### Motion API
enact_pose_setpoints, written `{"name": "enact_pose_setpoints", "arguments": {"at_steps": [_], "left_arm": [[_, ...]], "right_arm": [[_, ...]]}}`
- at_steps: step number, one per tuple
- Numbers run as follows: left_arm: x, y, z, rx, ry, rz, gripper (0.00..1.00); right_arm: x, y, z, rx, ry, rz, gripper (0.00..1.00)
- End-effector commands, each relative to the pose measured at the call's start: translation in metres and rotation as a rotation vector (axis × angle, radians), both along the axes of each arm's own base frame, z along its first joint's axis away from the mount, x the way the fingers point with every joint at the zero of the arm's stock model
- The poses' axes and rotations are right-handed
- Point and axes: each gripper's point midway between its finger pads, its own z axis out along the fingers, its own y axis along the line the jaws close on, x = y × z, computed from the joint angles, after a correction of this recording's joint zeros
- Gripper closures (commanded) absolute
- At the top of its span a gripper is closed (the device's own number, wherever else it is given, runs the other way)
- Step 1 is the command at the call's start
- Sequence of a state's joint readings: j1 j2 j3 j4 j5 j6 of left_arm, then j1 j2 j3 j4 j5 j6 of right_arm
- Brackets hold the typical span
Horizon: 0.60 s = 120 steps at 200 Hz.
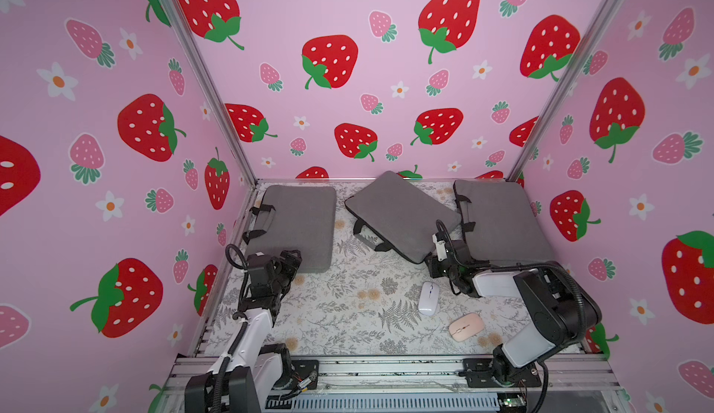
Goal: Put the mouse into the laptop bag
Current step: Unzip the zipper on the zippered laptop bag.
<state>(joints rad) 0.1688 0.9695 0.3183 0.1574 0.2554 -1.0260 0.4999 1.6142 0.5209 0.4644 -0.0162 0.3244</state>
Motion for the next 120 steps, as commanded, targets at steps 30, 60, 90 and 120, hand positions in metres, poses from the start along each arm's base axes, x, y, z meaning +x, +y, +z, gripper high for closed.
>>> {"name": "enact_pose_setpoints", "arguments": {"at_steps": [30,60,90,120], "left_arm": [[0.009,-0.002,0.016,0.000,-0.045,-0.014,0.11],[0.013,-0.018,0.043,0.049,-0.154,-0.106,0.11],[0.008,-0.079,0.068,0.155,-0.188,-0.277,0.11],[0.003,-0.154,0.068,0.117,-0.199,-0.384,0.12]], "right_arm": [[-0.019,-0.015,-0.022,-0.086,0.062,-0.023,0.84],[-0.019,-0.012,-0.019,-0.070,0.050,-0.016,0.97],[-0.023,-0.001,0.000,-0.041,0.009,0.026,1.00],[-0.032,0.001,0.013,-0.027,-0.020,0.039,1.00]]}}
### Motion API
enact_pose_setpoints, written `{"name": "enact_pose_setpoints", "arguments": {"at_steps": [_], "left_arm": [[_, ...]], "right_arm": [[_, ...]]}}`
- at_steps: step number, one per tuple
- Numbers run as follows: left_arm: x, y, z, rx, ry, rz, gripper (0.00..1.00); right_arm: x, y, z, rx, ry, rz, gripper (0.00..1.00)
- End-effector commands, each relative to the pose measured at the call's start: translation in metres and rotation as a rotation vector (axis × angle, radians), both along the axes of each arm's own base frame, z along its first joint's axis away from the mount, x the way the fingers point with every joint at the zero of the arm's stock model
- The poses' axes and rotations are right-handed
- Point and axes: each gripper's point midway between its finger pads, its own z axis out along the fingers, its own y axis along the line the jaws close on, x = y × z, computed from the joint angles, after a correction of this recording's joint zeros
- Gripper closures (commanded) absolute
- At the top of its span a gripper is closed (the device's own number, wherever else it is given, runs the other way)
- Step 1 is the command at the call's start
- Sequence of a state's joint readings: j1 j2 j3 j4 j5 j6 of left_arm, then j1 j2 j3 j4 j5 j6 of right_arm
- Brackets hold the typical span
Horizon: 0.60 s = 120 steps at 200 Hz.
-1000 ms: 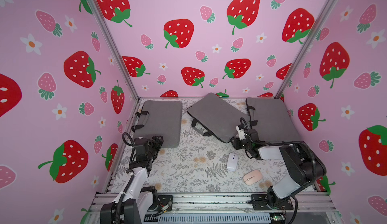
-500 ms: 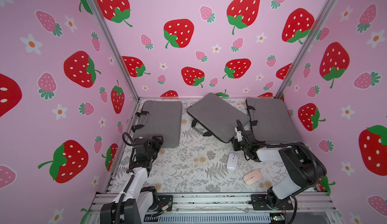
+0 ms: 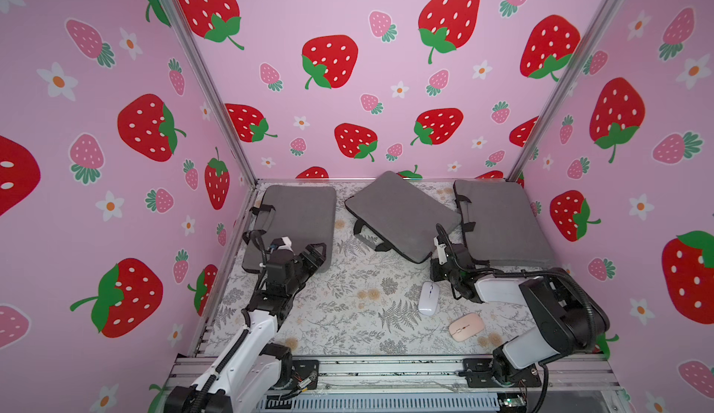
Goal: Put the mouse into the laptop bag
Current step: Unzip the zipper on the zippered laptop bag.
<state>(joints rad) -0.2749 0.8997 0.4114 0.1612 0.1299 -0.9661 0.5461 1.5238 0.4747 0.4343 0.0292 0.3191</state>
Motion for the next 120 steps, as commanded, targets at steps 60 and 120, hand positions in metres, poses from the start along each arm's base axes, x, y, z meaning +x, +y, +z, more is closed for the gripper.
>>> {"name": "enact_pose_setpoints", "arguments": {"at_steps": [60,120], "left_arm": [[0.029,-0.183,-0.030,-0.004,0.062,-0.226,0.17],[0.054,-0.242,-0.087,-0.074,0.120,-0.255,0.21]], "right_arm": [[-0.027,0.004,0.007,0.036,0.011,0.053,1.00],[-0.039,0.010,0.001,0.077,0.032,0.091,1.00]]}}
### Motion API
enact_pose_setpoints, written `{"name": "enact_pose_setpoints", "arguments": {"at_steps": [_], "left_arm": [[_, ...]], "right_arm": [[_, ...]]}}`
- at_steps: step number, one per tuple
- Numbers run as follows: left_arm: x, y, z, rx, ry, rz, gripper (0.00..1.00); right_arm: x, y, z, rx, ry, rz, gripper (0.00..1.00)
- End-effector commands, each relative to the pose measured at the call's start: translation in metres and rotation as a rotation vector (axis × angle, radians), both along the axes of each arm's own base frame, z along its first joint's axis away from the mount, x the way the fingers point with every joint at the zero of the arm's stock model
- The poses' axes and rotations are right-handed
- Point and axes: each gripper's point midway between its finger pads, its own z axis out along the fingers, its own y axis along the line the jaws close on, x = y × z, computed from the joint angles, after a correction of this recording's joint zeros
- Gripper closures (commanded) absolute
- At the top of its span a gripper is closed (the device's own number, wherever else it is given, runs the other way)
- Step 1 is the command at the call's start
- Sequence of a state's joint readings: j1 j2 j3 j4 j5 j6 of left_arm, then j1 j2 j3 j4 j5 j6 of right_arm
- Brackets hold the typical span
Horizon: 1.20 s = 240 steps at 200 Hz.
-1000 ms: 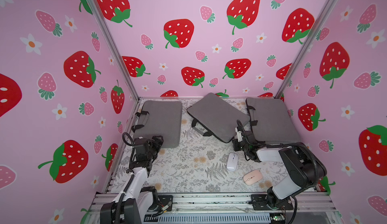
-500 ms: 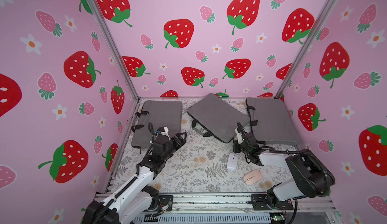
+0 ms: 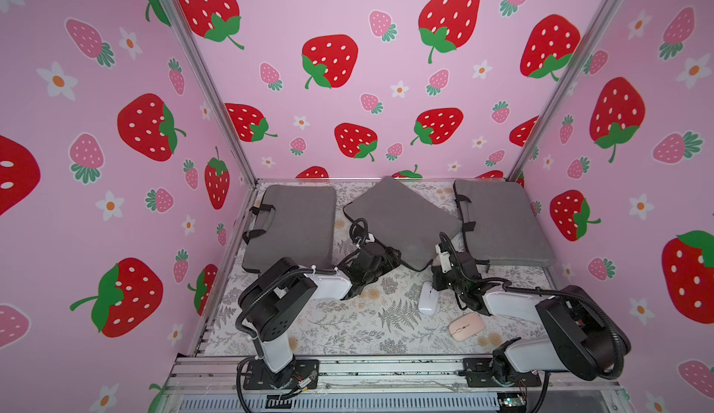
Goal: Put the mouse into the laptop bag
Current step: Unzip the zipper on the zippered laptop bag.
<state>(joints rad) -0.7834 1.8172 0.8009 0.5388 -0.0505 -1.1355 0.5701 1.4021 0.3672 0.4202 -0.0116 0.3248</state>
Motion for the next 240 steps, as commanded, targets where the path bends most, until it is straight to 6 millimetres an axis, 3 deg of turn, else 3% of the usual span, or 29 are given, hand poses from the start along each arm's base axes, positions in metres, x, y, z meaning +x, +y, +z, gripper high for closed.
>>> {"name": "enact_pose_setpoints", "arguments": {"at_steps": [1,25,35,53,63,115,155,218,226,240], "left_arm": [[0.019,-0.025,0.010,-0.103,-0.032,0.020,0.21],[0.030,-0.035,-0.002,-0.106,-0.039,0.022,0.31],[0.033,-0.038,-0.007,-0.102,-0.032,0.022,0.47],[0.037,-0.045,-0.012,-0.089,-0.008,0.017,0.86],[0.039,-0.047,-0.014,-0.070,0.010,0.018,1.00],[0.052,-0.066,-0.003,-0.109,0.000,0.007,1.00],[0.053,-0.078,-0.003,-0.150,-0.005,0.010,1.00],[0.031,-0.070,0.004,-0.115,-0.025,0.072,1.00],[0.026,-0.067,0.005,-0.096,-0.025,0.088,0.96],[0.017,-0.062,0.009,-0.074,-0.045,0.109,0.69]], "right_arm": [[-0.006,0.012,0.002,0.051,0.017,0.040,1.00],[-0.009,0.013,-0.001,0.056,0.016,0.044,1.00],[-0.011,0.012,-0.001,0.056,0.016,0.045,1.00],[-0.014,0.012,0.003,0.060,0.013,0.052,1.00],[-0.015,0.014,0.005,0.062,0.012,0.058,1.00],[-0.039,0.045,0.014,0.089,0.003,0.151,1.00],[-0.046,0.068,0.021,0.085,-0.006,0.205,1.00],[-0.038,0.071,0.011,0.063,0.011,0.176,1.00],[-0.037,0.071,0.011,0.060,0.010,0.170,1.00],[-0.034,0.065,0.007,0.046,0.007,0.134,1.00]]}}
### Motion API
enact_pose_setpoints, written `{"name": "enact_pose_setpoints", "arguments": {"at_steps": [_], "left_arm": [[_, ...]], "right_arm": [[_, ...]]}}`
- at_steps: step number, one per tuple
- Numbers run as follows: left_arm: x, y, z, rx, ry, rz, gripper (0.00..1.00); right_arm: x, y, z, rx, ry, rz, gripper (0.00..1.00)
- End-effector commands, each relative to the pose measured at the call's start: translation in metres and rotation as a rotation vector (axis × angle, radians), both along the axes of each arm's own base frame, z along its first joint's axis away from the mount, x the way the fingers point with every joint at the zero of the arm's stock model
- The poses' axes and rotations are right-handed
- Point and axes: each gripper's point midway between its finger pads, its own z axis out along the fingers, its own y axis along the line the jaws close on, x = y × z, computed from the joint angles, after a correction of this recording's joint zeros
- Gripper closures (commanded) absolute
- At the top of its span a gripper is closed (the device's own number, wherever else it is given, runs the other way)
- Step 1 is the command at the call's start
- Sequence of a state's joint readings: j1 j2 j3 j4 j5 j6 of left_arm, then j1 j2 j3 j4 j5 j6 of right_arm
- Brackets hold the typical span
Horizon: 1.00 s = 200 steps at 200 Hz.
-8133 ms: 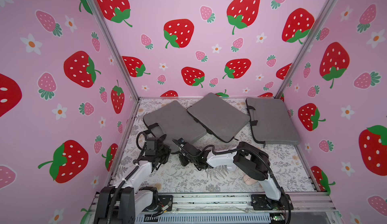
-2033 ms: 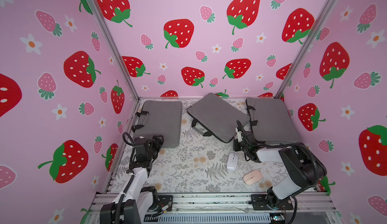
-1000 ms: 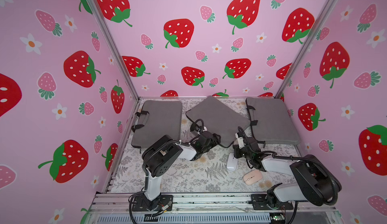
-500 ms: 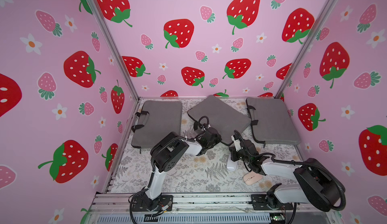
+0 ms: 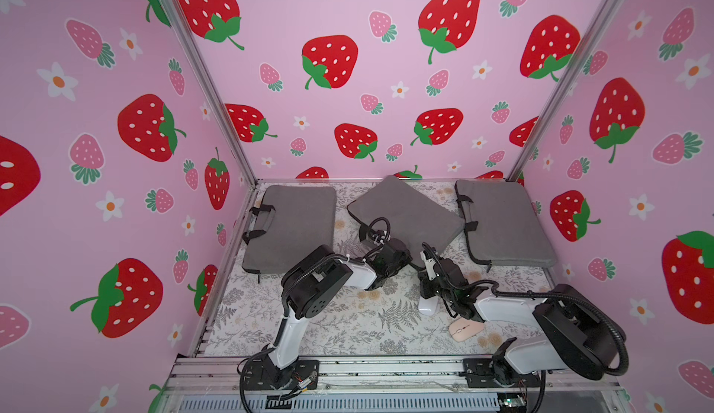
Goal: Put the mouse into the laptop bag
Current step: Unzip the zipper on the zippered laptop bag.
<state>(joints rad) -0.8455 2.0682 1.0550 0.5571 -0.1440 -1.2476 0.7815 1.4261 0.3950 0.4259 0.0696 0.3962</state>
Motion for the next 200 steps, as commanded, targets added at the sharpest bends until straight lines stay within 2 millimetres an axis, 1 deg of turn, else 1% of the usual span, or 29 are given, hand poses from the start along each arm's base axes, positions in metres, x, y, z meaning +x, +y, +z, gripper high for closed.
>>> {"name": "enact_pose_setpoints", "arguments": {"at_steps": [1,8,17,27,33,50,59,69,87,100,110,121,133,146,160,176,186,200], "left_arm": [[-0.017,-0.005,0.027,-0.017,-0.055,0.035,0.67],[-0.021,-0.002,0.029,-0.011,-0.065,0.045,0.55],[-0.023,0.002,0.031,-0.007,-0.069,0.054,0.43],[-0.024,0.007,0.035,-0.007,-0.069,0.064,0.32],[-0.023,0.012,0.037,-0.002,-0.068,0.073,0.28],[-0.019,0.028,0.046,0.013,-0.073,0.080,0.28],[-0.016,0.040,0.050,0.020,-0.074,0.093,0.28],[-0.015,0.054,0.052,0.032,-0.073,0.110,0.28],[-0.014,0.081,0.065,0.039,-0.101,0.153,0.28],[-0.013,0.105,0.064,0.054,-0.079,0.196,0.26],[-0.008,0.123,0.062,0.053,-0.056,0.221,0.26],[0.000,0.140,0.061,0.043,-0.042,0.230,0.26],[0.006,0.157,0.057,0.062,-0.030,0.247,0.26],[0.012,0.173,0.052,0.103,-0.022,0.263,0.27],[0.017,0.183,0.045,0.135,-0.018,0.266,0.27],[0.028,0.190,0.039,0.138,-0.006,0.267,0.27],[0.038,0.189,0.037,0.129,0.003,0.254,0.27],[0.050,0.183,0.032,0.120,0.018,0.226,0.28]], "right_arm": [[-0.004,0.014,0.003,0.036,0.016,0.028,1.00],[-0.003,0.010,0.003,0.031,0.013,0.008,1.00],[-0.002,0.005,0.002,0.028,0.007,-0.016,1.00],[0.000,0.000,0.005,0.034,0.001,-0.046,1.00],[0.000,-0.003,0.006,0.039,0.001,-0.062,1.00],[0.004,-0.013,0.013,0.054,-0.010,-0.112,1.00],[0.007,-0.021,0.016,0.057,-0.019,-0.146,1.00],[0.011,-0.034,0.018,0.059,-0.028,-0.201,1.00],[0.017,-0.056,0.018,0.068,-0.014,-0.294,1.00],[0.021,-0.070,0.014,0.075,0.018,-0.353,1.00],[0.024,-0.078,0.012,0.082,0.038,-0.386,1.00],[0.026,-0.091,0.010,0.077,0.053,-0.436,1.00],[0.029,-0.110,0.007,0.068,0.062,-0.519,1.00],[0.031,-0.119,0.005,0.074,0.071,-0.554,1.00],[0.032,-0.124,0.004,0.078,0.093,-0.570,1.00],[0.033,-0.128,0.002,0.070,0.117,-0.589,1.00],[0.034,-0.128,0.001,0.067,0.125,-0.585,1.00],[0.035,-0.128,0.001,0.061,0.124,-0.578,1.00]]}}
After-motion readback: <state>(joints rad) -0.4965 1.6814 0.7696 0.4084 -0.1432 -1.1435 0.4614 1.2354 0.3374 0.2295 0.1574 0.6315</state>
